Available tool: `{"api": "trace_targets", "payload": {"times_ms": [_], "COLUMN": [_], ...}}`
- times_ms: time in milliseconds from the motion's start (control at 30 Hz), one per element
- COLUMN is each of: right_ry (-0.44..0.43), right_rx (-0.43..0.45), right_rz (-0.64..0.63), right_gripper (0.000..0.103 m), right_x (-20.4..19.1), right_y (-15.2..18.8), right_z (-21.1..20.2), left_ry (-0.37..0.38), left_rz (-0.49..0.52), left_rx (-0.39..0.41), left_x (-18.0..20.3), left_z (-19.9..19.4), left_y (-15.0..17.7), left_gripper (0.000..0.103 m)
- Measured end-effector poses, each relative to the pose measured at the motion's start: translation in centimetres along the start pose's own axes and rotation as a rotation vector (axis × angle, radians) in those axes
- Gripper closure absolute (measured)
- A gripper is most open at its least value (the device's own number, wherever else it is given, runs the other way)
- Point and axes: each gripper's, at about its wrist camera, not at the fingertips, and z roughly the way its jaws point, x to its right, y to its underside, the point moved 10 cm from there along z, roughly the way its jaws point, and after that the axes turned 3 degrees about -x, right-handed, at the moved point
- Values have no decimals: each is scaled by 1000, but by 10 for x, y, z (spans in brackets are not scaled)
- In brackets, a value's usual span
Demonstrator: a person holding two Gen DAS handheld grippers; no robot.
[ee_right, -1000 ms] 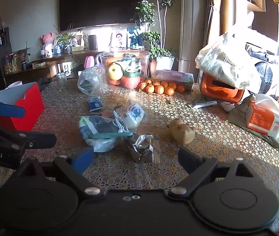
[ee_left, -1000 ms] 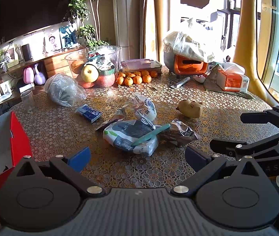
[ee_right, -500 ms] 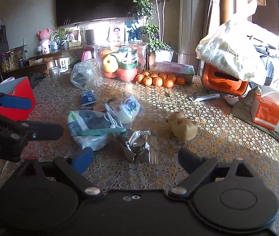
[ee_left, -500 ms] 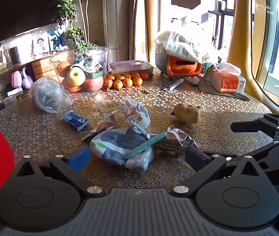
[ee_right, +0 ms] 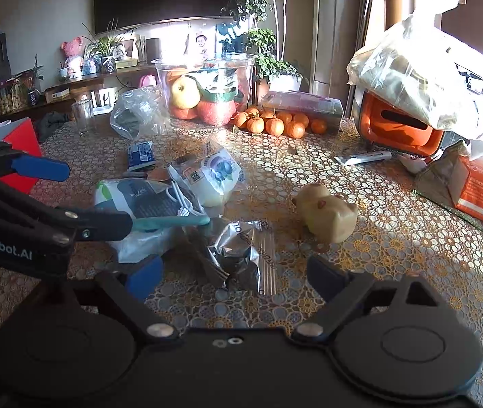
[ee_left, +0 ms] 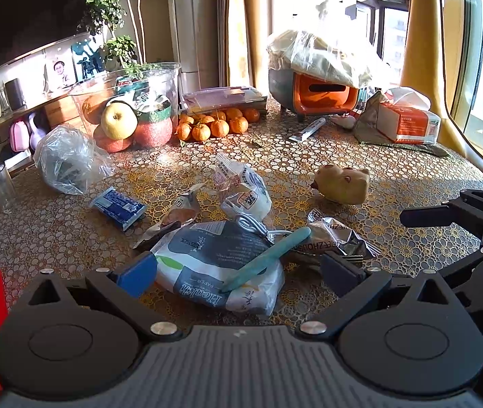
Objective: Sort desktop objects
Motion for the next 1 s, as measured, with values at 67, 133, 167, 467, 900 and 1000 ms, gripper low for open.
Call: {"api": "trace_targets", "payload": {"times_ms": [67,133,167,467,900,1000], "right_ry": [-1,-4,-7,-10,-18,-20], "right_rx": [-6,-9,-10,-33,-37,-35], "right_rz": [6,10,9,-3,-3,-4], "right_gripper": [12,12,12,17,27,32], "right_x": [2,3,3,0,1,1], "right_y": [1,1,2,6,10,10], "right_z": [5,9,11,32,44,44], "left_ry": [3,12,19,45,66,73], "left_rz": [6,15,20,42,50,59], "left_rx": [-4,-8,-10,-47,-70,-66], "left_x": [0,1,2,4,8,12], "left_z": [7,14,16,39,54,55], "left_y": [-1,-2,-3,2,7,7], "left_gripper": [1,1,1,5,35,42]}}
